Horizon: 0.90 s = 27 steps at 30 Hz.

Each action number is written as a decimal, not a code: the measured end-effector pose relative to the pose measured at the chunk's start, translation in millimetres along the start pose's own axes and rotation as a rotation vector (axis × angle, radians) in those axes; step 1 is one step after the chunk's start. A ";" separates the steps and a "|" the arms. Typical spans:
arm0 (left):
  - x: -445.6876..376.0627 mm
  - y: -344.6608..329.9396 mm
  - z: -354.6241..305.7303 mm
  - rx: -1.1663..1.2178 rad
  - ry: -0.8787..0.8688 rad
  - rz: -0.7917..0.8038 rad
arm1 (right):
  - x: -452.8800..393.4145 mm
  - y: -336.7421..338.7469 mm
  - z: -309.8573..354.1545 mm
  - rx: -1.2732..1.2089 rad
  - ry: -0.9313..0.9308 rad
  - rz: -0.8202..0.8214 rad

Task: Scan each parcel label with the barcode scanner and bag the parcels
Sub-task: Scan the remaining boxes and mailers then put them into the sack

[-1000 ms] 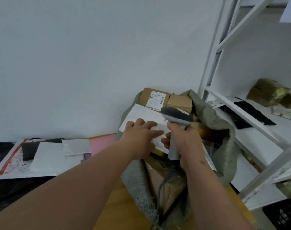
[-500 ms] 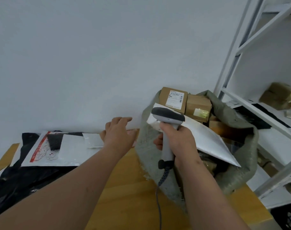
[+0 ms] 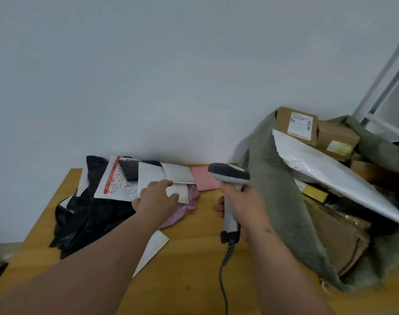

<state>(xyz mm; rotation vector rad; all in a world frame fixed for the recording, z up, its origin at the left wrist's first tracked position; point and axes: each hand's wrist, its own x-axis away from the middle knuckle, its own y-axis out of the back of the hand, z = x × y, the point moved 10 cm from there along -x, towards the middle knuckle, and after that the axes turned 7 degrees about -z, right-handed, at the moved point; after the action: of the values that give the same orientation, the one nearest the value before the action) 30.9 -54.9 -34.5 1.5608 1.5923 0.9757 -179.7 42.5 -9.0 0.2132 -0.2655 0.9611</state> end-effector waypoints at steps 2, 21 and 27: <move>-5.0 -3.6 22.2 -0.019 0.039 0.019 | -2.1 -14.5 -8.7 0.015 -0.007 0.006; -105.5 -61.8 103.5 -0.056 0.355 0.102 | -134.7 -118.9 -83.8 0.226 -0.171 0.130; -118.6 -69.8 116.2 0.114 0.395 0.003 | -146.6 -134.6 -100.0 0.285 -0.190 0.165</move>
<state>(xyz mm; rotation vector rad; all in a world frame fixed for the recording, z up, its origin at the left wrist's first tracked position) 103.8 -167.7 -154.4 1.5104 1.9427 1.2735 -135.1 -116.7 -158.2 0.5527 -0.3232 1.1431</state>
